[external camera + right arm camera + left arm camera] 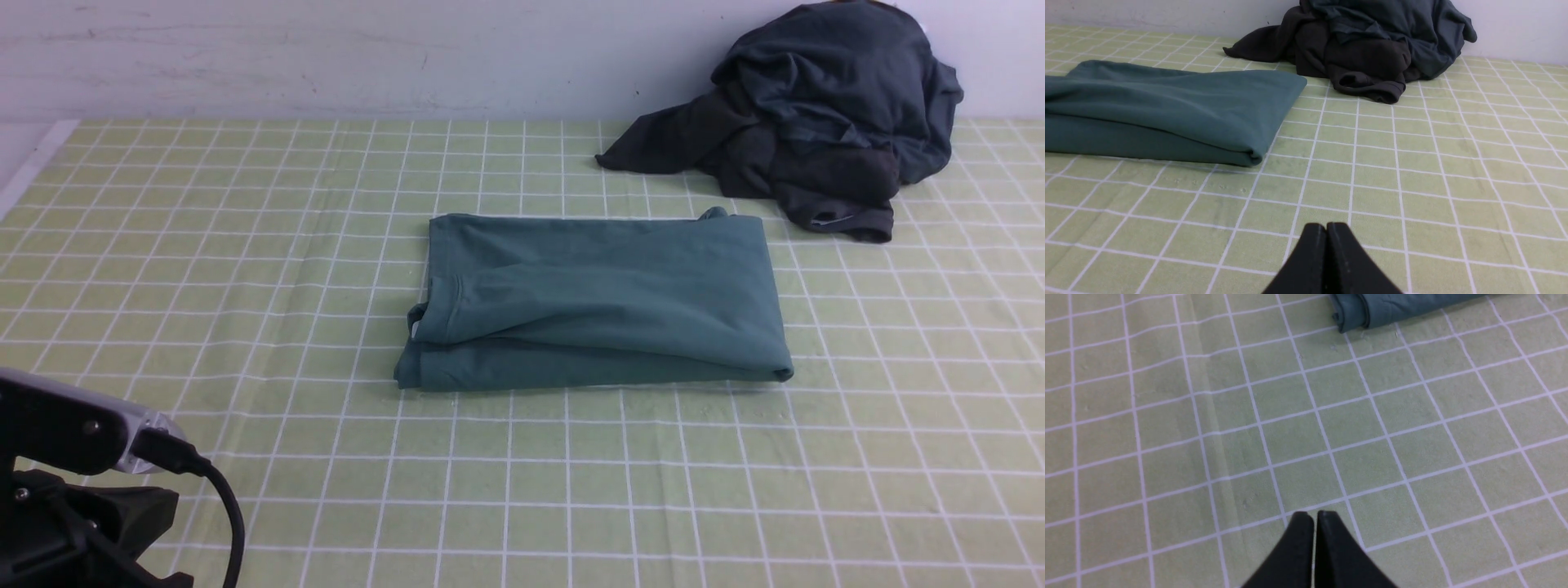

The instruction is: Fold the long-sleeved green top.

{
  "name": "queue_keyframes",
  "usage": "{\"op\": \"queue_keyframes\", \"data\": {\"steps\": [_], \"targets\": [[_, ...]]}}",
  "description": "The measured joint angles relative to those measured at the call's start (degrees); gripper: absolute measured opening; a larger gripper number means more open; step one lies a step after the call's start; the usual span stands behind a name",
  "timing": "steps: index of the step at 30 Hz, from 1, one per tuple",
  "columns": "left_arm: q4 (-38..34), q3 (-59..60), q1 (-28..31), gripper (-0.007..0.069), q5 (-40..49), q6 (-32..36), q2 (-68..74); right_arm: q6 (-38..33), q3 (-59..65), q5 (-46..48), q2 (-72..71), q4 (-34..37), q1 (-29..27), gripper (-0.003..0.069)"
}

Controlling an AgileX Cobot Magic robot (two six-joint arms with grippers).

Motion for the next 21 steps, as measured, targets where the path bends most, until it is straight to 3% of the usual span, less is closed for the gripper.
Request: {"op": "queue_keyframes", "data": {"steps": [15,21], "targets": [[0.00,0.21,-0.01,-0.0003,-0.05,0.00,-0.22,0.14,0.00,0.00,0.00,-0.12,0.00,-0.0011],[0.00,8.03,-0.06,-0.0003,-0.61,0.00,-11.87,0.14,0.00,0.06,0.00,-0.12,0.00,-0.0011]]}}
